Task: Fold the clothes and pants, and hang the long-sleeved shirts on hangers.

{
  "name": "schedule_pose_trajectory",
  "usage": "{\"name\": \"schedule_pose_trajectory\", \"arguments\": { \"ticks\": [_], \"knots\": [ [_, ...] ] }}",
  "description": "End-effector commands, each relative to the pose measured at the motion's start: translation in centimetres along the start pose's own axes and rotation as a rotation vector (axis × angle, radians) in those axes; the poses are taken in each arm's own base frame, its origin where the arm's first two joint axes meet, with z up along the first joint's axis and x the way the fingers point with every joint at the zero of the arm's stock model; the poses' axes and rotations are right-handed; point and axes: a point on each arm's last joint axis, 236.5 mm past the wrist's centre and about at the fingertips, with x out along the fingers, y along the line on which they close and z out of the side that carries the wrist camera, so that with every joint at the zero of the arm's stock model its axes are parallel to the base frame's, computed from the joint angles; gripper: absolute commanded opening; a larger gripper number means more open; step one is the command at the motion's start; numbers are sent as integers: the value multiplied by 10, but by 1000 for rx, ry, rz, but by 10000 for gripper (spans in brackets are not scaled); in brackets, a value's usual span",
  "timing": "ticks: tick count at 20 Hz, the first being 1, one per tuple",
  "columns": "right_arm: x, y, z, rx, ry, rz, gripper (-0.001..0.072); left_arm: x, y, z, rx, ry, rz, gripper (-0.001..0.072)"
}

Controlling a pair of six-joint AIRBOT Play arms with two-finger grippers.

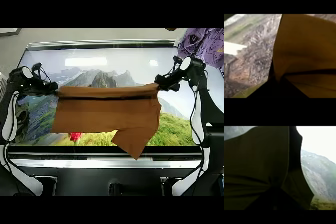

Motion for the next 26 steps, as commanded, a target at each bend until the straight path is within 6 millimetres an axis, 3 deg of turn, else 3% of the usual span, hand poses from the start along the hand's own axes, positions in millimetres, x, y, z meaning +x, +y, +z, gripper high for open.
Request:
{"name": "schedule_pose_trajectory", "arguments": {
  "ticks": [1,6,7,8,9,10,11,13,15,17,18,21,24,26],
  "knots": [
    [20,-8,-30,-15,134,-52,26,18,4,-44,-5,196,7,16],
    [52,-6,-55,-30,245,-76,27,31,4,-54,-19,245,-3,27],
    [55,-6,-56,-31,248,-76,60,31,4,-54,-21,245,-3,146],
    [56,-4,-55,-33,244,-74,161,30,2,-53,-30,242,-13,483],
    [54,-3,-55,-34,243,-71,268,26,0,-49,-35,229,-26,720],
    [50,-4,-55,-45,241,-69,401,18,-1,-42,-38,207,-34,720],
    [41,-4,-56,-89,247,-65,488,5,0,-32,-45,173,-45,720],
    [7,-13,-55,-201,236,-84,500,-36,7,-10,-62,79,-59,720],
    [-37,-21,-42,-178,162,-28,499,-86,24,2,-92,-18,-55,720],
    [-76,-38,-39,-135,97,40,499,-135,45,4,-131,-97,-43,720],
    [-88,-49,-48,-101,92,73,499,-155,59,-1,-160,-128,-34,720],
    [-94,-73,-105,28,112,191,498,-180,84,-37,-279,-157,-83,720],
    [-71,-76,-191,118,173,240,498,-165,80,-83,-415,-168,-222,720],
    [-54,-64,-242,152,219,283,498,-147,75,-114,-480,-151,-273,720]
  ]
}}
